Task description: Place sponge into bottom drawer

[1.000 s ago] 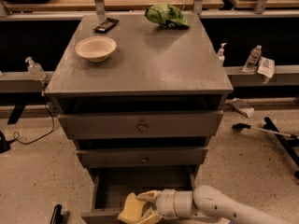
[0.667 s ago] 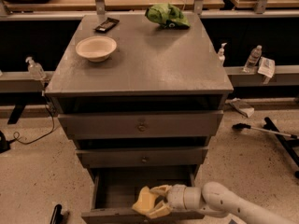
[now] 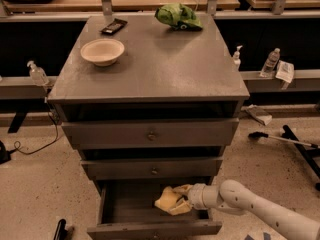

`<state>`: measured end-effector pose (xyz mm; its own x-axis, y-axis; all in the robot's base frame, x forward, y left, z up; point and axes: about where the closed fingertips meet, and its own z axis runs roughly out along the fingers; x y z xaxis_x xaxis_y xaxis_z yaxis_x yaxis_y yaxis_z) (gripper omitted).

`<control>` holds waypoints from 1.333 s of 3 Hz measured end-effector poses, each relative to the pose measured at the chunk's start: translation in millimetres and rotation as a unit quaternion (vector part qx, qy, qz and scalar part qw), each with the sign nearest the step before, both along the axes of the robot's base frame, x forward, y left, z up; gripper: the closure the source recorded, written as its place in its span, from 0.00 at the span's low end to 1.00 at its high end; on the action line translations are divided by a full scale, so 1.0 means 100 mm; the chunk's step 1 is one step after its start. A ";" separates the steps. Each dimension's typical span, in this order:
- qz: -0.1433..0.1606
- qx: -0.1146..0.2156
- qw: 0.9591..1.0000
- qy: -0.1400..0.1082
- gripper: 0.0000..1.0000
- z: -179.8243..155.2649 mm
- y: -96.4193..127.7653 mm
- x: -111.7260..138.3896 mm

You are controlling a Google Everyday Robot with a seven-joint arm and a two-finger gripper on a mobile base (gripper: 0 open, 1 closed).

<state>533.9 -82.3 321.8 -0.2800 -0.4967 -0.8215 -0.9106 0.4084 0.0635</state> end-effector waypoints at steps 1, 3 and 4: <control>0.000 0.000 1.000 0.000 1.00 0.00 0.00 0.00; -0.064 0.010 0.997 -0.050 1.00 -0.47 -0.23 0.43; -0.075 -0.015 0.995 -0.063 1.00 -0.74 -0.33 0.55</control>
Offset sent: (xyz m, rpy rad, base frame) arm 0.0417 -0.0218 -0.0353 0.0417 -0.0453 -0.1341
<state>588.9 -115.0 247.3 -0.2488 -0.4811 -0.8406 -0.8390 0.5407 -0.0611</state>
